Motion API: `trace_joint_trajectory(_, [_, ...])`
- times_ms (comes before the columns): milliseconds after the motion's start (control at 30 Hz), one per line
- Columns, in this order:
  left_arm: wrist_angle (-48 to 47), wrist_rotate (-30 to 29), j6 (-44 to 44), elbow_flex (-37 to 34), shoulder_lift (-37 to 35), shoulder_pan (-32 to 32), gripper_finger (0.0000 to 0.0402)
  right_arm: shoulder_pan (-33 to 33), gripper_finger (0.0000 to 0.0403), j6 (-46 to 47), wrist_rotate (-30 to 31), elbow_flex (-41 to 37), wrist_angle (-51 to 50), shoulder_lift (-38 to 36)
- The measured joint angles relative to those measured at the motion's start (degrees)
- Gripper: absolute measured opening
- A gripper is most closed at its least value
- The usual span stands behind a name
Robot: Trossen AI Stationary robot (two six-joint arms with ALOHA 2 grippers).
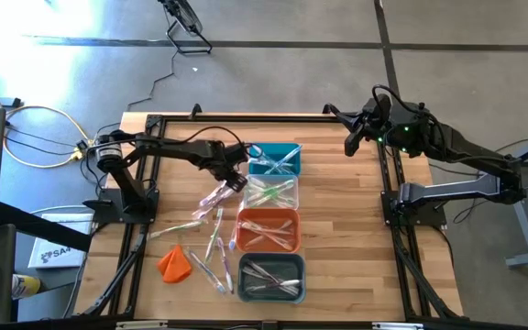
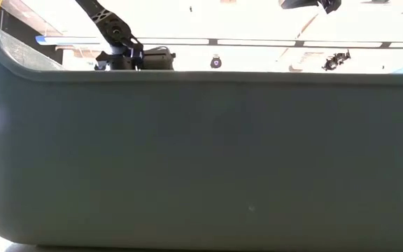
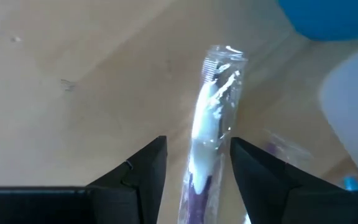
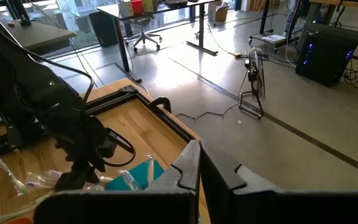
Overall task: Pick & Place Toothbrushes
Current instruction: Put the violet toothbrush into the green bin
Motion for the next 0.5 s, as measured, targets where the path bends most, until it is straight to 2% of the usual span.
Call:
trace_joint_trajectory(167, [-0.80, -0.82, 0.44, 0.00, -0.04, 0.00, 0.0173, 0.00, 0.0004, 0.02, 0.00, 0.02, 0.02, 0.00])
trace_joint_trajectory(367, [-7.32, -4.51, 0.60, 0.00, -0.07, 0.00, 0.0173, 0.02, 0.0004, 0.02, 0.00, 0.01, 0.02, 0.00])
trace_joint_trajectory(500, [-9.40, -4.60, 0.61, 0.00, -0.07, 0.00, 0.0173, 0.02, 0.0004, 0.02, -0.02, 0.02, 0.01, 0.00])
